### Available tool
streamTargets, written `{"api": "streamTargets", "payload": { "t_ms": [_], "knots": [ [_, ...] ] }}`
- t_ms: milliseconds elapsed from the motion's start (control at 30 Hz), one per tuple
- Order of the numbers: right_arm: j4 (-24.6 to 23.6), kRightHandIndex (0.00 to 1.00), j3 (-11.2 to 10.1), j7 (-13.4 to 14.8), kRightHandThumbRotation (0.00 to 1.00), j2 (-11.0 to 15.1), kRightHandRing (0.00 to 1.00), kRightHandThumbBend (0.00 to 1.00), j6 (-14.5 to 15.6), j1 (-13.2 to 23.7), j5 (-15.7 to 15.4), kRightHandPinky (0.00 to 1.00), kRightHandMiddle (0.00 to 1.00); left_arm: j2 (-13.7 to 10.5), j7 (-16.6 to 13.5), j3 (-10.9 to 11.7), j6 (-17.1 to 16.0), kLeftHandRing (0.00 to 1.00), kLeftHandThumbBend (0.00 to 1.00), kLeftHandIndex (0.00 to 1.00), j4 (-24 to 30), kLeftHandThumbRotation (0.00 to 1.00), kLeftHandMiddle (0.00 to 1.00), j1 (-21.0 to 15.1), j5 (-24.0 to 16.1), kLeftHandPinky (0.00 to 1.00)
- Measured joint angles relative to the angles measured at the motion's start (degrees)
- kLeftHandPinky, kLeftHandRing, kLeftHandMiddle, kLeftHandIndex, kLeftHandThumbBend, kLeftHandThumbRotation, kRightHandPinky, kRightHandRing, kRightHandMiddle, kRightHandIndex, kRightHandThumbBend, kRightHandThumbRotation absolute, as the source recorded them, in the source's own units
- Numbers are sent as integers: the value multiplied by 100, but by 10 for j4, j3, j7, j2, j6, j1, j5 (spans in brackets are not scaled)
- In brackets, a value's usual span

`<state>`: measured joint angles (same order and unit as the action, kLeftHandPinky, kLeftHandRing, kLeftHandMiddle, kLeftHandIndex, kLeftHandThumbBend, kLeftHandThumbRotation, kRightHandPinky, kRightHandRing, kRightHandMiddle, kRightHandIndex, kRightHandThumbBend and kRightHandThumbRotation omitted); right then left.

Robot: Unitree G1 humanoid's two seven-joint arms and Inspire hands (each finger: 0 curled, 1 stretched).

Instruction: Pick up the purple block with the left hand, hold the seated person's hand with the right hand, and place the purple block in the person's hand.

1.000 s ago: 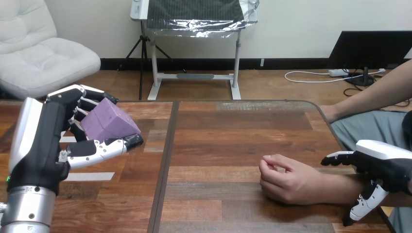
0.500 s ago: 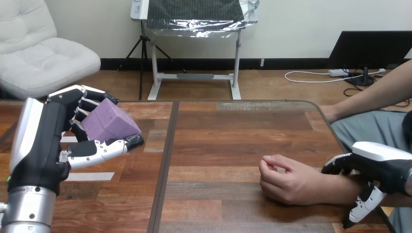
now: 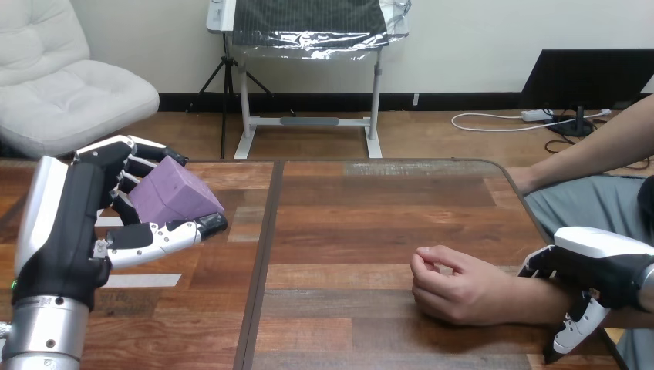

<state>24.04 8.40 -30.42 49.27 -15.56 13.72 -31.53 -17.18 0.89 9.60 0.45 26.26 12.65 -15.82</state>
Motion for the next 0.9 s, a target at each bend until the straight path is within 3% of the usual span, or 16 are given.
{"api": "streamTargets", "payload": {
  "t_ms": [700,900],
  "knots": [
    [19,62,13,9,14,0,53,80,-9,12,1,46,60,0,0,3,0,27,58,41,0,0,35,0,-1,20],
    [21,60,18,10,12,-1,47,81,-4,16,1,39,55,0,0,3,1,27,58,41,0,0,36,0,-1,20]
  ]
}}
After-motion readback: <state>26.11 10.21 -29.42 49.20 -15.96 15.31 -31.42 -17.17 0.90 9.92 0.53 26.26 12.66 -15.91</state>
